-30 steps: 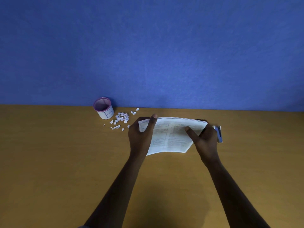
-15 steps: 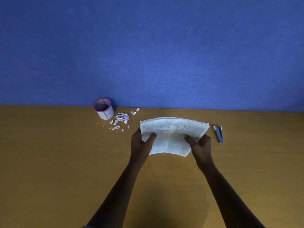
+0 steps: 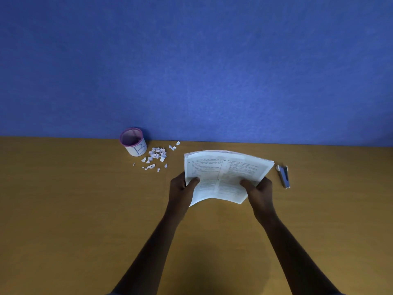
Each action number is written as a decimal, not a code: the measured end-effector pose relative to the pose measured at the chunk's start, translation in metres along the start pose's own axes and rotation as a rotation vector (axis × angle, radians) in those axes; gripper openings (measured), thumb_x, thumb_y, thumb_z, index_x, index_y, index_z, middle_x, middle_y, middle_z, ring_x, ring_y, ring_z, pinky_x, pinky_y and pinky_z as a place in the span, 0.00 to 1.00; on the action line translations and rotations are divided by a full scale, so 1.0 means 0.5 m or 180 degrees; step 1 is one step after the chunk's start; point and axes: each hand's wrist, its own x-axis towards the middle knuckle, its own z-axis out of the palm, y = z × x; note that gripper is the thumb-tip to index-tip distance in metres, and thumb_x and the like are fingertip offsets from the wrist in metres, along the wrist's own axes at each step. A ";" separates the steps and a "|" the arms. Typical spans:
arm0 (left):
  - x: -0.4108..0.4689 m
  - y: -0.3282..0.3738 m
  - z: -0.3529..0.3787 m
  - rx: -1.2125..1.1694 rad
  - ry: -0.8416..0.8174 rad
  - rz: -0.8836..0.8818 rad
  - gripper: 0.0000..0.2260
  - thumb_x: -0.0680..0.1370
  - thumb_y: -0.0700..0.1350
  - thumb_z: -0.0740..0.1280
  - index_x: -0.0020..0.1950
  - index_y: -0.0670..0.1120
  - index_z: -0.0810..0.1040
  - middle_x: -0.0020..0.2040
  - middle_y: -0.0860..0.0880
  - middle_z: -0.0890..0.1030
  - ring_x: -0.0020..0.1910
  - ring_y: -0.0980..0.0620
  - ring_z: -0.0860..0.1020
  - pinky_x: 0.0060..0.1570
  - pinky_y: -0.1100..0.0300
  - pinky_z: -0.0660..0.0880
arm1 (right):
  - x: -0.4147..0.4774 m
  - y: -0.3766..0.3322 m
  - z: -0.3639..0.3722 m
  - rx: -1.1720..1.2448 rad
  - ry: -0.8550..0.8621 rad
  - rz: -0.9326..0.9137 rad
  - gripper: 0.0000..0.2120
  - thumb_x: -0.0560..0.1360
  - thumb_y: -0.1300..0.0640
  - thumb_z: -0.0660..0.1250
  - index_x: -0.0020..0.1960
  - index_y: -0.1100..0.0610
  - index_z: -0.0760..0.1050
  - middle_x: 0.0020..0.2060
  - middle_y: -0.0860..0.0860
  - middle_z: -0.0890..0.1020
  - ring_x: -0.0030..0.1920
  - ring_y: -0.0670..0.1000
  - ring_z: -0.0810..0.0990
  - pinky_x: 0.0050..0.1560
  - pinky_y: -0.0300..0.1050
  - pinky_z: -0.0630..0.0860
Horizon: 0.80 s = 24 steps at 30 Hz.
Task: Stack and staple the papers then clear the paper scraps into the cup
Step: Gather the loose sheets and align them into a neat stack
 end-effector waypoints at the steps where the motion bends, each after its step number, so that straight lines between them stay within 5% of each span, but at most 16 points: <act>1: 0.001 -0.003 -0.001 0.0017 -0.0008 0.0026 0.13 0.80 0.34 0.68 0.52 0.52 0.85 0.51 0.54 0.88 0.53 0.54 0.86 0.50 0.63 0.81 | 0.002 0.000 -0.001 -0.0016 0.0005 -0.0016 0.21 0.76 0.76 0.65 0.54 0.52 0.82 0.47 0.48 0.88 0.52 0.51 0.87 0.46 0.45 0.84; 6: 0.002 -0.028 -0.003 0.0032 -0.0009 -0.0026 0.13 0.81 0.34 0.68 0.57 0.51 0.84 0.55 0.51 0.88 0.56 0.51 0.85 0.57 0.52 0.82 | -0.001 0.025 0.006 -0.0370 0.0028 0.0003 0.19 0.76 0.73 0.67 0.54 0.50 0.82 0.48 0.48 0.88 0.52 0.51 0.87 0.48 0.45 0.84; 14: 0.029 0.027 -0.029 -0.0173 0.0136 0.0069 0.14 0.78 0.32 0.72 0.55 0.51 0.85 0.54 0.53 0.89 0.56 0.51 0.86 0.55 0.58 0.82 | 0.035 -0.056 -0.004 -0.1894 0.0039 -0.1010 0.13 0.78 0.67 0.70 0.61 0.60 0.80 0.47 0.45 0.84 0.44 0.38 0.82 0.43 0.30 0.79; 18: 0.059 0.081 -0.078 -0.0320 0.0149 0.0184 0.05 0.79 0.34 0.72 0.53 0.40 0.85 0.52 0.50 0.89 0.55 0.48 0.87 0.60 0.46 0.82 | 0.050 -0.122 -0.020 -0.2524 0.0040 -0.1387 0.14 0.76 0.68 0.70 0.60 0.61 0.81 0.44 0.48 0.85 0.37 0.47 0.80 0.37 0.21 0.70; 24: 0.052 0.127 -0.085 -0.0353 0.0074 0.0324 0.11 0.83 0.43 0.68 0.60 0.40 0.85 0.51 0.46 0.89 0.53 0.44 0.88 0.55 0.45 0.85 | 0.051 -0.133 -0.036 -0.2349 -0.0024 -0.1098 0.14 0.77 0.69 0.70 0.62 0.63 0.81 0.49 0.56 0.87 0.43 0.50 0.81 0.41 0.20 0.71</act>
